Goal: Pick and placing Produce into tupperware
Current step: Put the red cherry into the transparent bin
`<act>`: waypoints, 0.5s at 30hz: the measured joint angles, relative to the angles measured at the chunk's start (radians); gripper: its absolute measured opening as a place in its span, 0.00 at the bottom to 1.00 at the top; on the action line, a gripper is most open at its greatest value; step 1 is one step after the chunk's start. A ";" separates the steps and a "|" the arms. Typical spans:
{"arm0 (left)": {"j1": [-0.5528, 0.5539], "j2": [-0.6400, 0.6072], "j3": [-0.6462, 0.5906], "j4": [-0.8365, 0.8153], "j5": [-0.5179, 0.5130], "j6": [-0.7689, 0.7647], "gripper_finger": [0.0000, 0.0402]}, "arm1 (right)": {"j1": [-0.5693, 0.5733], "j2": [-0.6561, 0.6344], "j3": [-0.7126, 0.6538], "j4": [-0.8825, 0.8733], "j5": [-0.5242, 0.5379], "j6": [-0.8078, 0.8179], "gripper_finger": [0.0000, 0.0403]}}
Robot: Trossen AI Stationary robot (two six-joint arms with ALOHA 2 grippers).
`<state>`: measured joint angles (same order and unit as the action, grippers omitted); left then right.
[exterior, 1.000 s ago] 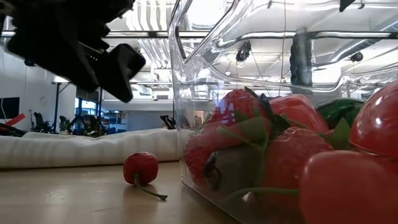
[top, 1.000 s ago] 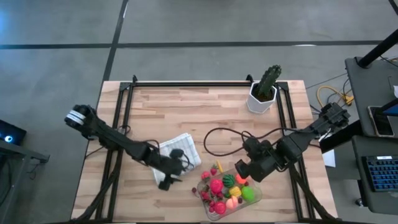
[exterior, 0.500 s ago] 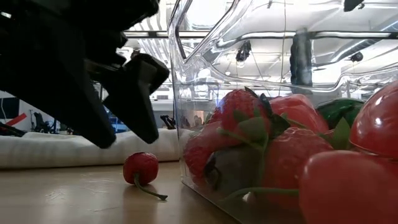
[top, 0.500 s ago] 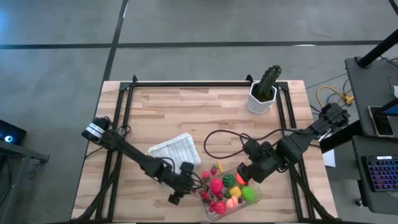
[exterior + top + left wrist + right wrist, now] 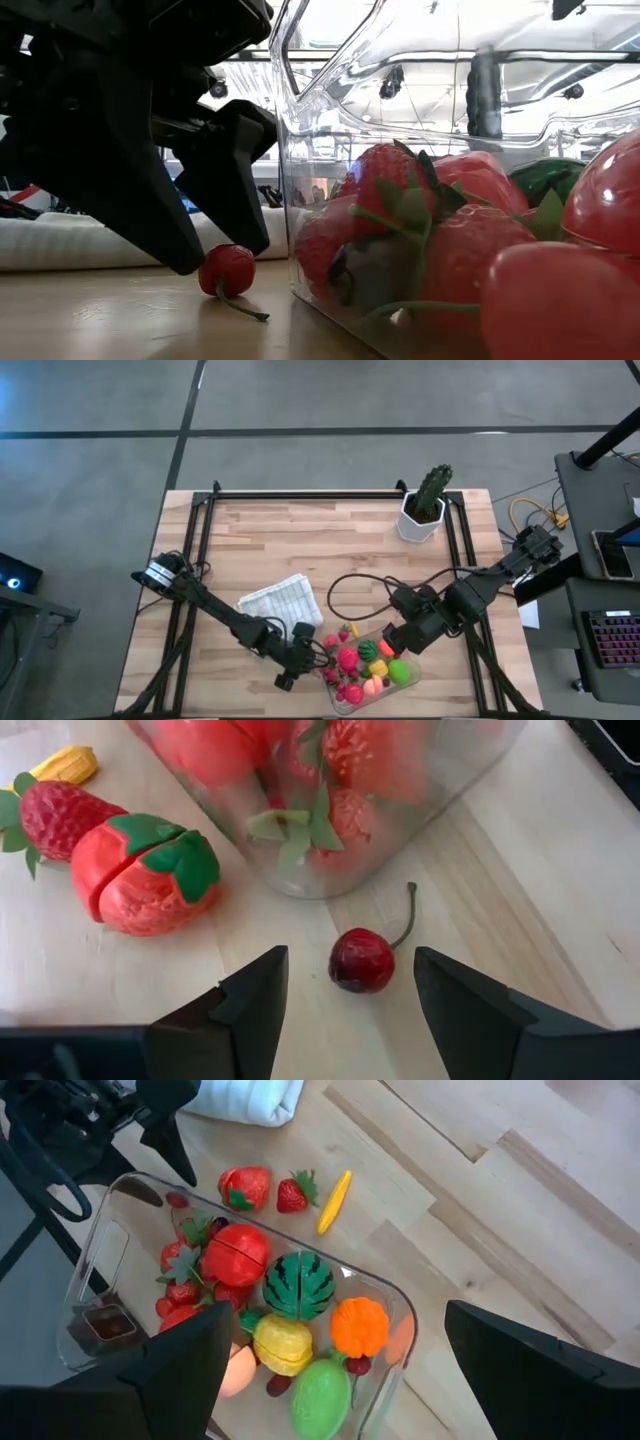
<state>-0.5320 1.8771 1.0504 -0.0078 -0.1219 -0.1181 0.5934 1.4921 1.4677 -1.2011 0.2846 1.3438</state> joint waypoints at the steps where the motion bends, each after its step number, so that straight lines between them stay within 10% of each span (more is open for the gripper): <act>1: 0.000 0.000 -0.001 0.000 0.000 0.000 0.50 | 0.000 0.000 0.000 -0.001 0.000 -0.002 0.88; 15: 0.000 0.003 -0.008 0.000 0.012 0.000 0.44 | 0.000 0.000 -0.003 -0.026 0.005 -0.002 0.88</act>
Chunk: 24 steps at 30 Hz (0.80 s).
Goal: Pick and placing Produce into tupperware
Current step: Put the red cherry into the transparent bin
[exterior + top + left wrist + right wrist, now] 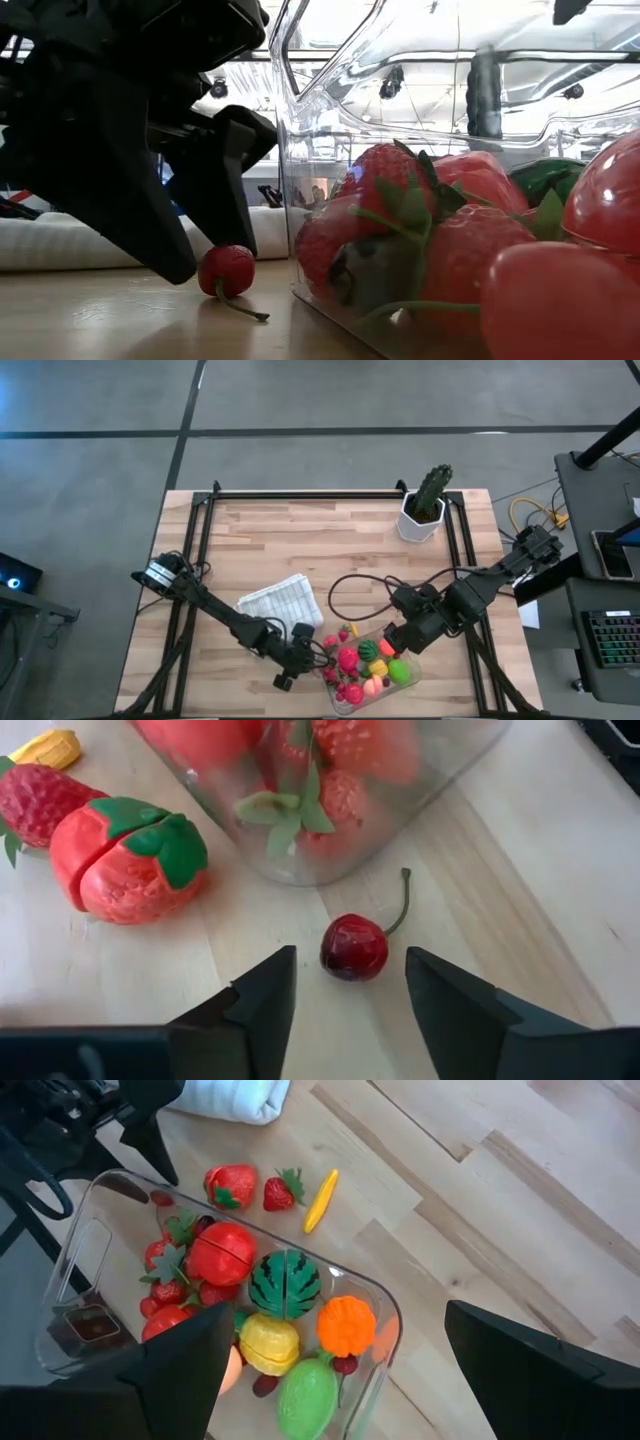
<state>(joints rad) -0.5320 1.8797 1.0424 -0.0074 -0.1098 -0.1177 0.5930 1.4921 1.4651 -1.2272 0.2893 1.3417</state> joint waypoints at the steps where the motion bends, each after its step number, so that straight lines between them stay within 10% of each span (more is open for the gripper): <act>1: 0.000 0.000 0.000 0.000 0.004 0.000 0.42 | 0.000 0.000 -0.001 0.001 0.000 0.000 0.88; 24: 0.002 0.036 -0.005 0.061 0.027 -0.006 0.31 | 0.000 0.000 -0.010 0.001 0.001 0.010 0.88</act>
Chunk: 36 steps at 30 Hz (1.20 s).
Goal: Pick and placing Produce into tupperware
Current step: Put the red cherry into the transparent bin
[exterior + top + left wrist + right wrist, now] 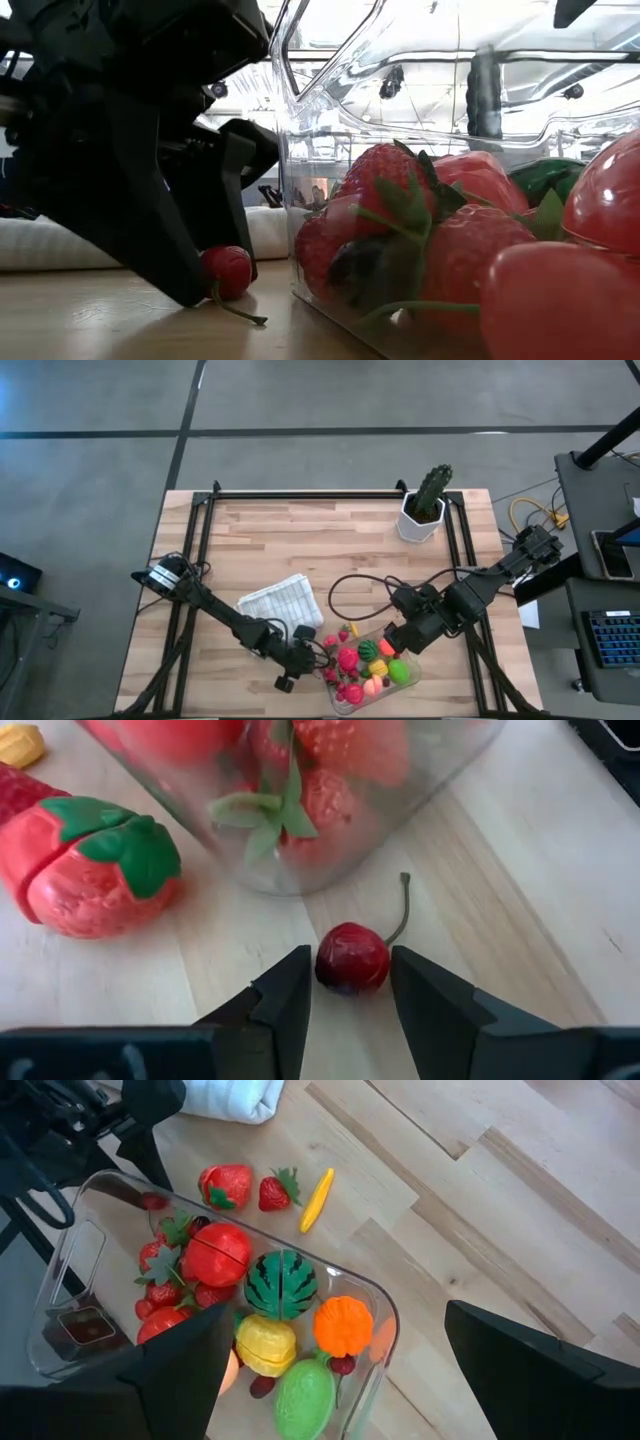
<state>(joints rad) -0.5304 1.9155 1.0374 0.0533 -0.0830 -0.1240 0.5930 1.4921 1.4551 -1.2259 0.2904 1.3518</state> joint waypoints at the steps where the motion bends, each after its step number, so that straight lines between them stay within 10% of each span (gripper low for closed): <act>1: 0.000 0.001 0.000 0.000 0.000 0.000 0.31 | 0.000 0.000 0.000 0.000 0.000 0.000 0.88; 24: 0.000 -0.021 0.001 -0.016 -0.001 0.000 0.19 | 0.000 0.000 0.000 0.000 0.000 -0.001 0.88; 36: 0.001 -0.388 0.001 -0.260 -0.113 0.023 0.19 | 0.000 0.000 0.000 -0.002 -0.001 -0.008 0.88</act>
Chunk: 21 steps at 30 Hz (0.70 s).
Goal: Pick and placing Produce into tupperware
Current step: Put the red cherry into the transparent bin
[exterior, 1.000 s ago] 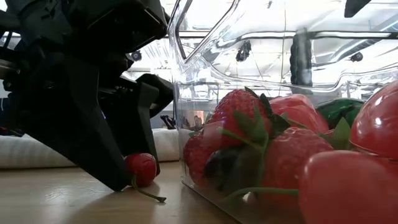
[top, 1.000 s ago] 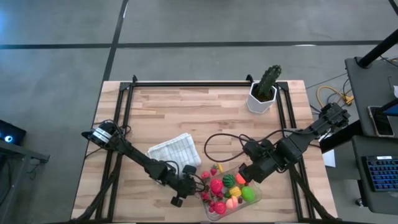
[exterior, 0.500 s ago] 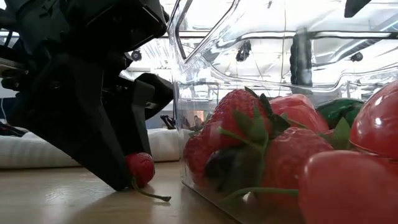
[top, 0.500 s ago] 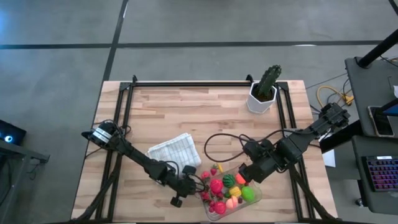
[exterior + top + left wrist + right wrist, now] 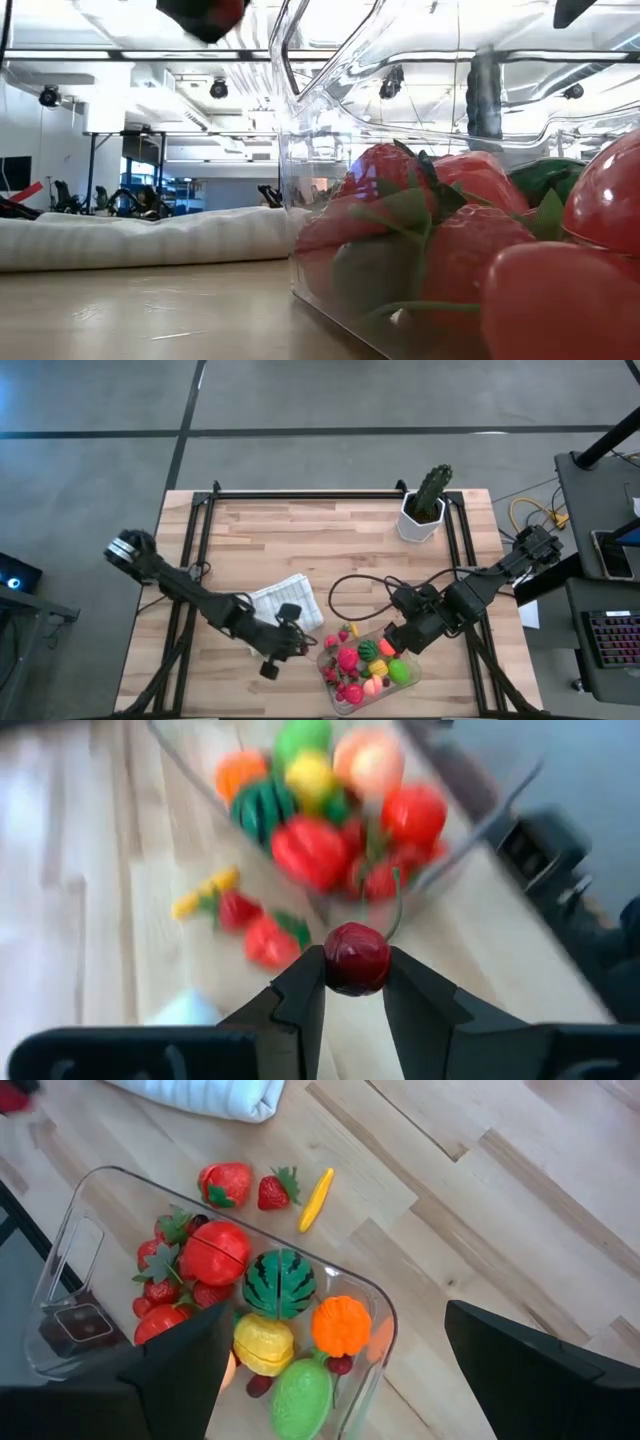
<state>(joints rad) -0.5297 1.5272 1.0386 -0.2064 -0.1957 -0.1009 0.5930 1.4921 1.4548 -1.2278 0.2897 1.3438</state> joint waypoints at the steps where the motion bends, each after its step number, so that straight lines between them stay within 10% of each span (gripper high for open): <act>1: 0.000 -0.020 0.000 0.007 0.003 0.014 0.19 | 0.000 0.000 0.000 0.000 0.000 -0.006 0.88; 21: 0.059 0.249 0.297 -0.059 0.173 0.518 0.19 | 0.011 0.000 0.000 -0.021 -0.009 0.006 0.88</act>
<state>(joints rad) -0.4711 1.7763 1.3356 -0.2653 -0.0229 0.4175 0.6038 1.4921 1.4544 -1.2490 0.2810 1.3502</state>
